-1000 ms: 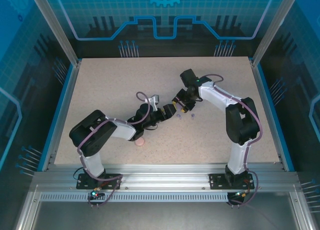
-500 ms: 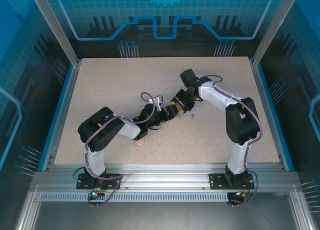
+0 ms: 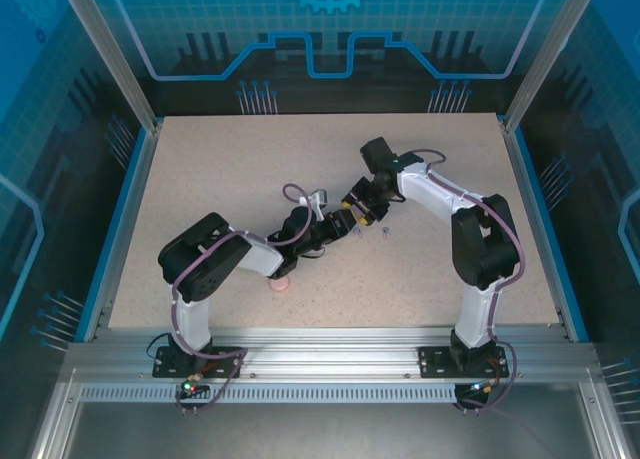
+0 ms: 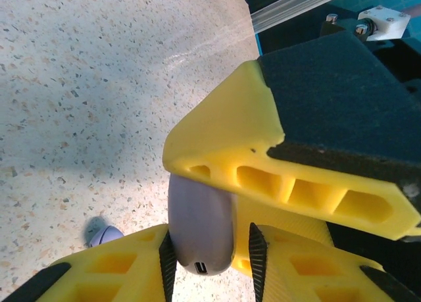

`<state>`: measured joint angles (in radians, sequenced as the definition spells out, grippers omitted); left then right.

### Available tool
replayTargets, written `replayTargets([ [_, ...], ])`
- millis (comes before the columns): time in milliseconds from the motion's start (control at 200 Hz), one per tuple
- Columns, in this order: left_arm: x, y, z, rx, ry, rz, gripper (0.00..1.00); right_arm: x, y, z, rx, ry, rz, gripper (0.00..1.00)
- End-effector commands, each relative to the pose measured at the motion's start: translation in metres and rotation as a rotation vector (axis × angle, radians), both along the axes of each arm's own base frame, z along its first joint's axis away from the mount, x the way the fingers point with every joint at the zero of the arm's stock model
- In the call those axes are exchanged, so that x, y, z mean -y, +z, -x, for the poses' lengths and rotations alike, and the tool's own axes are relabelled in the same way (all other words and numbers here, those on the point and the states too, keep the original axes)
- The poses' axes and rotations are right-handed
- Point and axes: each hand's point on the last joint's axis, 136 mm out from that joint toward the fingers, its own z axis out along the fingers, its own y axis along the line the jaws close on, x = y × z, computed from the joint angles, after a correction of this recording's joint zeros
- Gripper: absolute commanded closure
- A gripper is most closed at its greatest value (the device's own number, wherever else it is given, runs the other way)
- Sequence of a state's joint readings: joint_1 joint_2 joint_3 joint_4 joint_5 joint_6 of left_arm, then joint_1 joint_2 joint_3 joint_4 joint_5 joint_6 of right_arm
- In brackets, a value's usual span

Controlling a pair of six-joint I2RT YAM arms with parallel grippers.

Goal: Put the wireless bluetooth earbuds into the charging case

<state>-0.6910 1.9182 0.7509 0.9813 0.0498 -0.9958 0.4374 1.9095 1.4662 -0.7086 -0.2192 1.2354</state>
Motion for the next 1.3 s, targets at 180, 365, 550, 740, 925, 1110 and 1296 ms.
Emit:
replayTargets([
  [180, 0.006, 0.010, -0.007, 0.044, 0.013, 0.024, 0.62, -0.001, 0.007, 0.002, -0.007, -0.012, -0.031, 0.62],
  [365, 0.009, 0.009, -0.008, 0.041, 0.002, 0.018, 0.63, -0.002, 0.008, -0.001, 0.000, -0.011, -0.035, 0.62],
  [550, 0.007, 0.006, -0.010, 0.039, 0.015, 0.012, 0.67, -0.003, 0.007, -0.001, -0.004, -0.009, -0.038, 0.62],
  [740, 0.007, 0.002, -0.011, 0.031, 0.020, 0.009, 0.75, -0.003, 0.005, -0.001, -0.006, -0.007, -0.038, 0.62],
  [925, 0.009, 0.003, -0.014, 0.037, 0.027, 0.011, 0.85, -0.003, 0.005, 0.001, -0.009, -0.006, -0.043, 0.62],
  [1110, 0.012, 0.005, -0.015, 0.034, 0.015, 0.013, 0.98, -0.003, 0.008, -0.002, -0.001, -0.010, -0.052, 0.57],
  [1296, 0.011, 0.004, -0.006, 0.013, -0.011, 0.005, 1.00, 0.012, 0.027, -0.023, 0.056, -0.044, -0.065, 0.22],
])
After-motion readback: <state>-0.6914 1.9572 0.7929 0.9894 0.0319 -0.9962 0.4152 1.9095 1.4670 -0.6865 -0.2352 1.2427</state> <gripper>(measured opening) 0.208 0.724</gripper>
